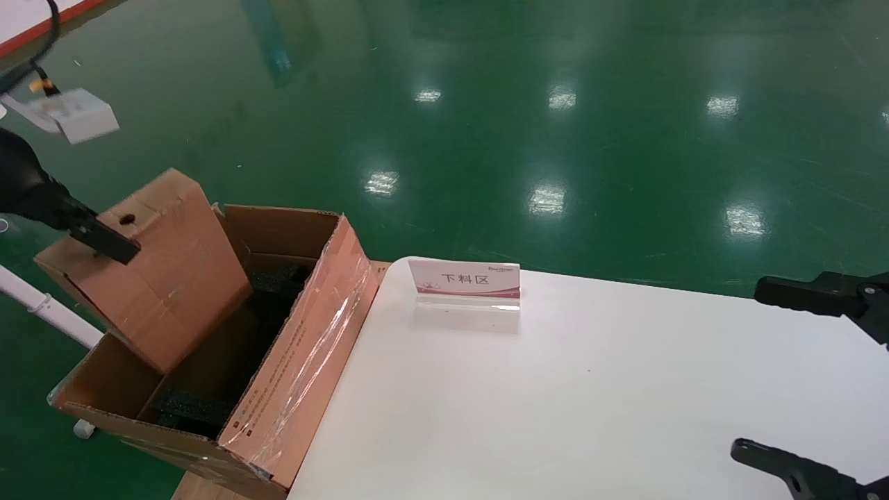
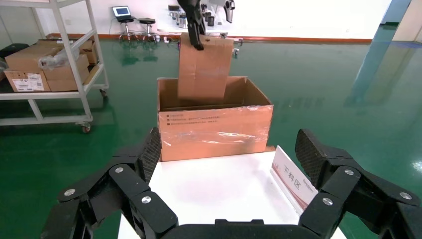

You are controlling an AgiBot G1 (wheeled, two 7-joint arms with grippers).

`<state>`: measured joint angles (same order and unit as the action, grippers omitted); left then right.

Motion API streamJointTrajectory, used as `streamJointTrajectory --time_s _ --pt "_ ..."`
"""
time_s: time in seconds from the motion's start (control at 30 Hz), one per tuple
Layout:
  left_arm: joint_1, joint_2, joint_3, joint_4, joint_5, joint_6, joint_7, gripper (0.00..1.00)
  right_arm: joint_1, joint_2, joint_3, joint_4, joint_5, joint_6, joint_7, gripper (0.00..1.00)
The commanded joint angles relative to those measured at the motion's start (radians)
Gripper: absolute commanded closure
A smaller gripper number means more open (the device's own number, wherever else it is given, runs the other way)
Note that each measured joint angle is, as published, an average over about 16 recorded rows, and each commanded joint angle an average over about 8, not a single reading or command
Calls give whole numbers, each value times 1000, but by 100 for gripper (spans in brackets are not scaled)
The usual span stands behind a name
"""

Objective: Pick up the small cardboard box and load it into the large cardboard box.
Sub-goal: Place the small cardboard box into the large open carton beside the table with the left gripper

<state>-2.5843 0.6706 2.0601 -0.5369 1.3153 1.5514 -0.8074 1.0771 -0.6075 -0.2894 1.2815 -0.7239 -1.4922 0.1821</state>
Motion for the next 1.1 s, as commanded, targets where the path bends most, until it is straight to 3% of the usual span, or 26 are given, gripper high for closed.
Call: streamJointTrajectory --time_s 0.03,0.57,1.1 --pt "24 -1 8 14 -6 -11 -8 100 0 0 0 0 0 0 0 0" --pt "98 -12 17 15 -19 -60 -95 100 0 0 -1 0 1 0 -1 0" --pt "22 -55 63 -213 96 -84 -262 100 0 1 -2 0 1 1 -1 0"
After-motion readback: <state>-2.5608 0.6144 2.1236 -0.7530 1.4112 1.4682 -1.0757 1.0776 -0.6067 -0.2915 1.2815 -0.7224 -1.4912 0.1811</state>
